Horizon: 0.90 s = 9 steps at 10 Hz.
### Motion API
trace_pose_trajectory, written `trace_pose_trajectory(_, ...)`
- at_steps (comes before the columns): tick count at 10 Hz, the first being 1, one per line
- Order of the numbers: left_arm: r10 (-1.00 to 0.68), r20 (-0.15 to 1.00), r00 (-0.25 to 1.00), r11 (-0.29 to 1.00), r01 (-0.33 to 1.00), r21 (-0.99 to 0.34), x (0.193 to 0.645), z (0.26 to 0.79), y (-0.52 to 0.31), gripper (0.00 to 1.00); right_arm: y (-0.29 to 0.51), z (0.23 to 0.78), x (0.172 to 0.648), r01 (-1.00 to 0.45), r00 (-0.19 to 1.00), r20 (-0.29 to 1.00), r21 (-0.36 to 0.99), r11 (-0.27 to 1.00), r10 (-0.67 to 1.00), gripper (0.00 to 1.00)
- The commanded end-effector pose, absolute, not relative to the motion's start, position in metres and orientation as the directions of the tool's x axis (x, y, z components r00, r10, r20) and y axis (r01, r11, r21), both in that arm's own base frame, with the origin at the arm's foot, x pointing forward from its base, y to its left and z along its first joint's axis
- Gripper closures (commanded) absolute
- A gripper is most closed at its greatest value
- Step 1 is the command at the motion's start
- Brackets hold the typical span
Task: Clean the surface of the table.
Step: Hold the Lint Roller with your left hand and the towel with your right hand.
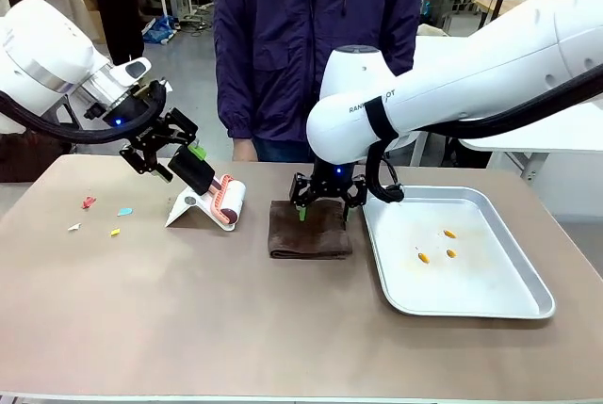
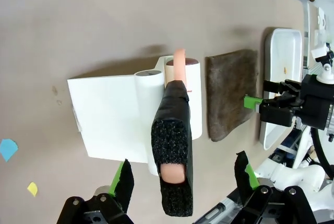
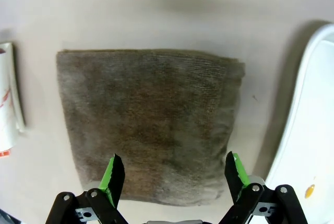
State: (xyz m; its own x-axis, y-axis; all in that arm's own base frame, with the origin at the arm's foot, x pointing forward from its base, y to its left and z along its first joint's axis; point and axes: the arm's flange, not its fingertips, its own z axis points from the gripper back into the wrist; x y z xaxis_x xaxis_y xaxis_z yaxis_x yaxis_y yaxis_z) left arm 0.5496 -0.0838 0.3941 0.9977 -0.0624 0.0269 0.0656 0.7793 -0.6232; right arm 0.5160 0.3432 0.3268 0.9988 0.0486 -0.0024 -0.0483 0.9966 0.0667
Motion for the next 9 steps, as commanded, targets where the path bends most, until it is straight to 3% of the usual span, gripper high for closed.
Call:
trace_pose_trajectory(1, -0.062, 0.023, 0.998, 0.785, 0.063, -0.616, 0.541, 0.395, -0.083, 0.0, 0.347, 0.327, 0.517, 0.007, 1.0, 0.002, -0.042, 0.999, -0.007, 0.0)
trace_pose_trajectory(5, -0.057, 0.025, 0.998, 0.783, 0.061, -0.619, 0.541, 0.394, -0.083, 0.0, 0.35, 0.311, 0.52, 0.065, 0.997, 0.045, -0.157, 0.986, -0.059, 0.0)
trace_pose_trajectory(9, -0.055, 0.039, 0.998, 0.78, 0.067, -0.623, 0.542, 0.395, -0.084, 0.0, 0.348, 0.303, 0.525, 0.078, 0.997, 0.029, -0.113, 0.991, -0.075, 0.0)
